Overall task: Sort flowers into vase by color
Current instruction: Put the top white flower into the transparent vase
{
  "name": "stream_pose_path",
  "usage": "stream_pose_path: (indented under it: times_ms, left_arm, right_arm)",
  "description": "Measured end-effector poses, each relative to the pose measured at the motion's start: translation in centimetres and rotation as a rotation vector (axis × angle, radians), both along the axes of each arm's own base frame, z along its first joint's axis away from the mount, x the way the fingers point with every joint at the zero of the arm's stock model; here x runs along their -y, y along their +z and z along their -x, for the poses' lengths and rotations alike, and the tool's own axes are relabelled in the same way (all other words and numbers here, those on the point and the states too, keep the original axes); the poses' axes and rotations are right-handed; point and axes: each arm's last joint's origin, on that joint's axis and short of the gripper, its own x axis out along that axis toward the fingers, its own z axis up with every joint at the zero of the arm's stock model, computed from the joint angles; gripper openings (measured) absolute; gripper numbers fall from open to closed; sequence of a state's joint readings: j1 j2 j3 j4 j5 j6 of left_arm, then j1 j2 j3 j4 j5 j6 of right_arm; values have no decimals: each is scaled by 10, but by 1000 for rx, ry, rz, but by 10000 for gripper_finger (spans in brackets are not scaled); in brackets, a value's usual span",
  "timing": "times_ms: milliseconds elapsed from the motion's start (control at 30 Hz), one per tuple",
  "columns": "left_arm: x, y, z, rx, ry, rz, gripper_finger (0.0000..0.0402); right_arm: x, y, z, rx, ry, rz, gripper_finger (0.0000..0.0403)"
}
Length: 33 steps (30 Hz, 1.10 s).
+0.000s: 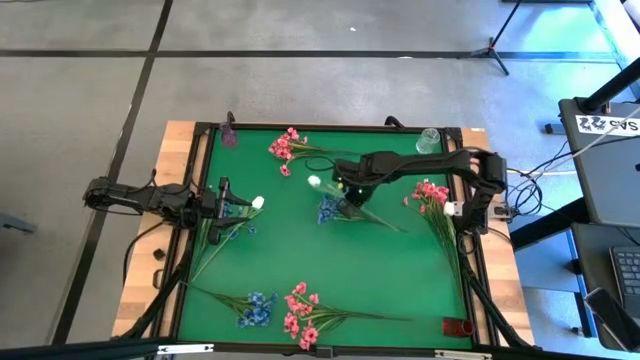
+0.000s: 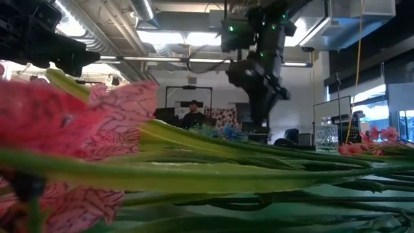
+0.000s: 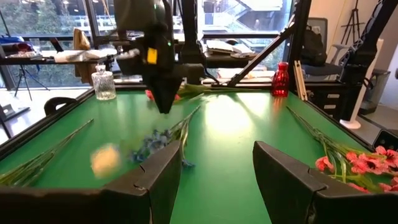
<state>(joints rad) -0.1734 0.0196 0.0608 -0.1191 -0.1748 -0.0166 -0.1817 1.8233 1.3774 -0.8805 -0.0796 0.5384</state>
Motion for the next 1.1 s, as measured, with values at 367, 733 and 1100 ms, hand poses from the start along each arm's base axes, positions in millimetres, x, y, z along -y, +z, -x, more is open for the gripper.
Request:
stream_pose_path:
  times_ms: [367, 733, 1100]
  left_arm:
    - [0, 0, 0, -2, 6, -1, 194]
    - [0, 0, 0, -1, 7, -1, 194]
    - [0, 0, 0, -1, 7, -1, 194]
  right_arm:
    - [17, -5, 3, 21, 104, 137, 164]
    - [9, -45, 9, 62, 207, 125, 131]
    - [7, -53, 4, 192, 228, 86, 103]
